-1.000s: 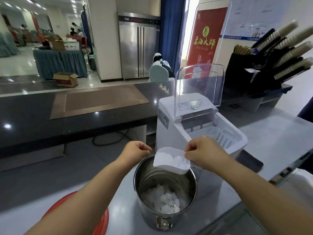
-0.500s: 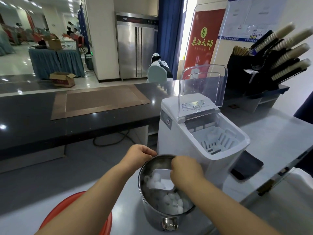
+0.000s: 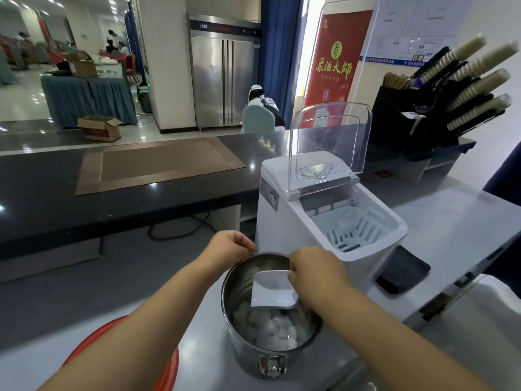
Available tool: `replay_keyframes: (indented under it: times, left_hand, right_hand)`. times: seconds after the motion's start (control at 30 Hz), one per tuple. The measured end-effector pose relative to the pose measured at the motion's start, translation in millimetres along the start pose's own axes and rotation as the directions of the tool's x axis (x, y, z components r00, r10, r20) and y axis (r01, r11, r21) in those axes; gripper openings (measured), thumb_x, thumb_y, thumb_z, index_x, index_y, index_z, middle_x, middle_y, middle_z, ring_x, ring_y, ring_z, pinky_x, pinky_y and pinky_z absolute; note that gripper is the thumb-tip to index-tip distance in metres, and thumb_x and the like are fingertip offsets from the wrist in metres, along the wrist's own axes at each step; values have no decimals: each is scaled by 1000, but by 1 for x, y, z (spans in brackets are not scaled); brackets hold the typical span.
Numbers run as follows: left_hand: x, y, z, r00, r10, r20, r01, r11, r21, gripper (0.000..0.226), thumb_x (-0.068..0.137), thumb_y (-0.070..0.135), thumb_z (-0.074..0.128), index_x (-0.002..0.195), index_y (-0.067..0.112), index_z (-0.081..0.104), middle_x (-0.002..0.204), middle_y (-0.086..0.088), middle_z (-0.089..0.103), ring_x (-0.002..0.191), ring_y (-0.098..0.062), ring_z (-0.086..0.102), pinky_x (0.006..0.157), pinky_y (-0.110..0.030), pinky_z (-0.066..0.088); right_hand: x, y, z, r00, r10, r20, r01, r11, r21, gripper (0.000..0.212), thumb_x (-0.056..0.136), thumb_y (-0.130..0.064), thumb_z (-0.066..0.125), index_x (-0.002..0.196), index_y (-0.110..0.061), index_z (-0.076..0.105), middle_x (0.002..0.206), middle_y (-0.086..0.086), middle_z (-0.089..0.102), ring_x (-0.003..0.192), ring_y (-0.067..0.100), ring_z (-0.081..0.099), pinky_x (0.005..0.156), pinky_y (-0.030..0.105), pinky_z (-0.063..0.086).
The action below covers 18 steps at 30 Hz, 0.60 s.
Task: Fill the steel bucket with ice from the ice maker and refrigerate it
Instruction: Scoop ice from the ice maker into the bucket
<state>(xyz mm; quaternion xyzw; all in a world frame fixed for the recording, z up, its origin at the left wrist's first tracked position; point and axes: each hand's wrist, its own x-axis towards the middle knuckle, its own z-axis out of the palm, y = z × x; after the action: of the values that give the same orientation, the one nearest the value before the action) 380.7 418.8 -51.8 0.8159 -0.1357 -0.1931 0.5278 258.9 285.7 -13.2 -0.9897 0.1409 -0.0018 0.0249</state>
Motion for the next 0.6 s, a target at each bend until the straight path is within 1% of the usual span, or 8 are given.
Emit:
replay_keyframes:
  times: [0.1, 0.23, 0.3, 0.4, 0.47, 0.53, 0.6]
  left_hand:
    - [4, 5, 9, 999, 49, -21, -49, 999, -14, 10, 78, 7, 71, 75, 17, 70, 76, -1, 70, 68, -14, 64, 57, -21, 48]
    - [12, 17, 23, 992, 106, -67, -110, 992, -63, 4, 79, 20, 74, 76, 18, 71, 73, 2, 68, 65, -10, 60, 59, -22, 44]
    - [16, 23, 26, 989, 125, -81, -132, 987, -94, 7, 79, 22, 74, 77, 16, 71, 74, 0, 68, 67, -11, 59, 62, -24, 46]
    - [22, 30, 31, 989, 121, -80, -131, 980, -147, 16, 78, 25, 75, 79, 10, 69, 74, -6, 68, 68, -16, 60, 69, -33, 53]
    - [26, 34, 36, 988, 124, -90, -139, 974, -180, 19, 77, 24, 75, 76, 7, 67, 69, -5, 65, 65, -15, 58, 67, -32, 51]
    - [30, 38, 42, 987, 125, -99, -145, 965, -219, 19, 77, 22, 76, 74, 7, 65, 66, -4, 64, 64, -15, 55, 66, -33, 49]
    - [34, 41, 48, 986, 127, -106, -148, 964, -223, 21, 77, 23, 76, 74, 7, 63, 64, -1, 63, 64, -14, 55, 66, -31, 48]
  right_hand:
    - [-1, 7, -4, 999, -24, -34, 25, 999, 37, 14, 91, -17, 53, 95, -15, 66, 97, 8, 65, 89, 28, 61, 70, 31, 46]
    - [2, 19, -12, 993, -53, -104, 62, 994, 91, 14, 90, -23, 54, 95, -17, 66, 94, 7, 66, 86, 27, 61, 72, 33, 50]
    - [5, 27, -19, 991, -51, -122, 66, 991, 119, 14, 87, -24, 55, 91, -18, 68, 91, 6, 66, 84, 25, 60, 68, 31, 49]
    - [11, 44, -33, 989, -7, -150, 38, 977, 209, 12, 84, -25, 59, 81, -21, 70, 81, -1, 63, 79, 20, 60, 65, 27, 46]
    - [15, 58, -43, 985, 24, -170, 24, 963, 270, 12, 81, -22, 60, 72, -23, 68, 75, -4, 61, 75, 16, 58, 63, 25, 44]
    - [21, 75, -53, 978, 48, -201, 14, 954, 298, 18, 80, -18, 59, 63, -24, 62, 71, -5, 61, 69, 14, 57, 60, 25, 44]
    - [28, 94, -63, 971, 77, -228, -2, 949, 315, 20, 80, -15, 58, 60, -20, 61, 64, -8, 61, 62, 12, 59, 58, 25, 45]
